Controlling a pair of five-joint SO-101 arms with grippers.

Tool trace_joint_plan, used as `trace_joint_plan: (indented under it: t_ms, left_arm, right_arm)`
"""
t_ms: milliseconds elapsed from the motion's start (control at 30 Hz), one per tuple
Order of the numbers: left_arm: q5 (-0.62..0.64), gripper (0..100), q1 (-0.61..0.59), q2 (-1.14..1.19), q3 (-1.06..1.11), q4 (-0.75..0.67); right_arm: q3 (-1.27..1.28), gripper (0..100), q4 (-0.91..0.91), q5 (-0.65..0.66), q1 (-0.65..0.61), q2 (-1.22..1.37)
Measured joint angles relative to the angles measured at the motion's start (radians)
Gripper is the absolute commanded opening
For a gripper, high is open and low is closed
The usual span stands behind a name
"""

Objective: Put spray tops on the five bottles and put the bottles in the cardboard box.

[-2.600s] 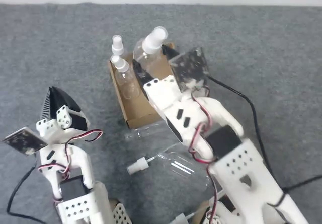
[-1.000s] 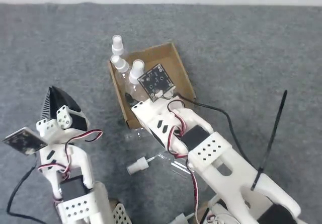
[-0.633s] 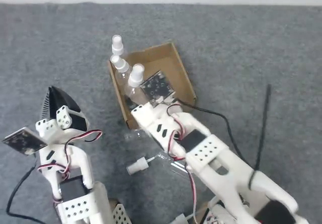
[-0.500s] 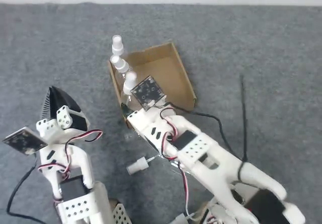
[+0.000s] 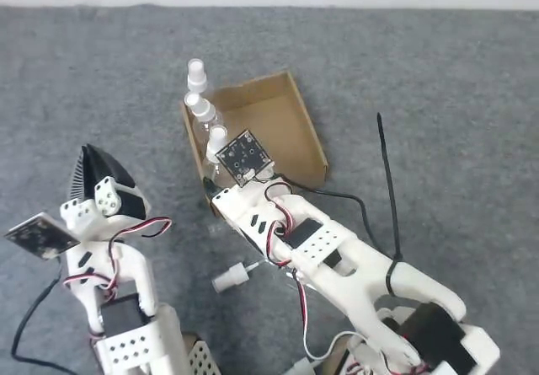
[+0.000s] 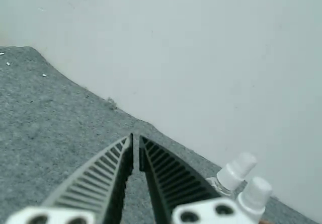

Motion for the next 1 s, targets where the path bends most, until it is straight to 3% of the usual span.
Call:
trace_joint_plan:
  t_ms: [567,800,1000]
  left_arm:
    - [0.0,1,0.0,0.0,0.0,0.0]
    - [0.0,1,0.0,0.0,0.0,0.0]
    - [0.0,1,0.0,0.0,0.0,0.0]
  right_arm:
    - [0.018,11.1,-0.002,0.0,0.0,-0.002]
    - [0.041,26.2,-0.006,0.038,-0.008,-0.003]
    - [0.069,27.4,0.0,0.061,-0.014,0.0]
